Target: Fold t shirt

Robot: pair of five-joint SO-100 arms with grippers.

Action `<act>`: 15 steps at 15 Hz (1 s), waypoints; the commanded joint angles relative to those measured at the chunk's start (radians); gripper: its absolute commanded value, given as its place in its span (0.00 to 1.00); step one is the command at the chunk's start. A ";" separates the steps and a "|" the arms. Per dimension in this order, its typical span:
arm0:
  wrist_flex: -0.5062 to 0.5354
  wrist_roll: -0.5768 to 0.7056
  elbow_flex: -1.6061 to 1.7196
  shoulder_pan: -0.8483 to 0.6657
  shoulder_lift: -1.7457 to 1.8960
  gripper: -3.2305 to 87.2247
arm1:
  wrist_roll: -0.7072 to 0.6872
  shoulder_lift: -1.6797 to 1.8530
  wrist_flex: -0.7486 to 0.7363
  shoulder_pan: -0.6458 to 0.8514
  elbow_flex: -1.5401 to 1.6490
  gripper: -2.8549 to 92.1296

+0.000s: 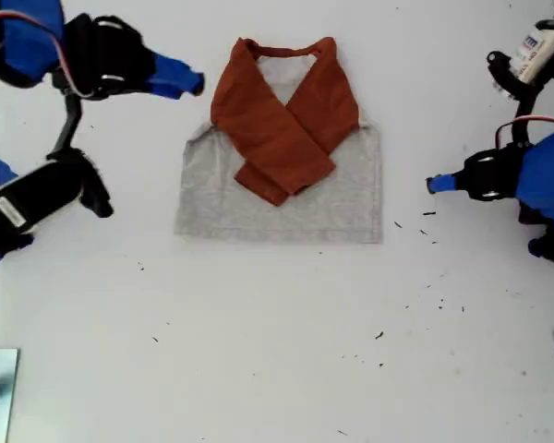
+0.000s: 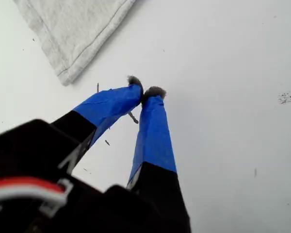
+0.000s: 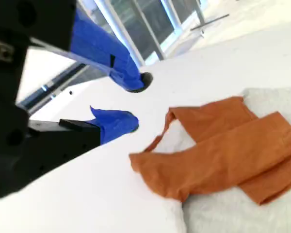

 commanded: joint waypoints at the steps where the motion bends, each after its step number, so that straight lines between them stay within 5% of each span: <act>1: -0.048 -0.087 0.443 -0.049 0.304 0.12 | 0.009 0.005 0.018 0.000 -0.014 0.07; 5: -0.110 -0.264 0.845 0.014 0.611 0.03 | 0.035 -0.005 0.012 -0.005 -0.023 0.06; 8: 0.034 -0.261 0.445 0.095 0.247 0.03 | 0.052 -0.563 -0.003 -0.008 -0.451 0.09; 9: 0.095 -0.247 0.256 0.152 0.081 0.28 | 0.038 -0.799 0.063 -0.014 -0.693 0.33; 10: 0.150 -0.247 0.100 0.207 -0.029 0.34 | 0.032 -0.963 0.120 -0.051 -0.894 0.40; 15: 0.133 -0.273 0.052 0.321 -0.199 0.36 | 0.155 -1.394 0.186 -0.189 -1.206 0.39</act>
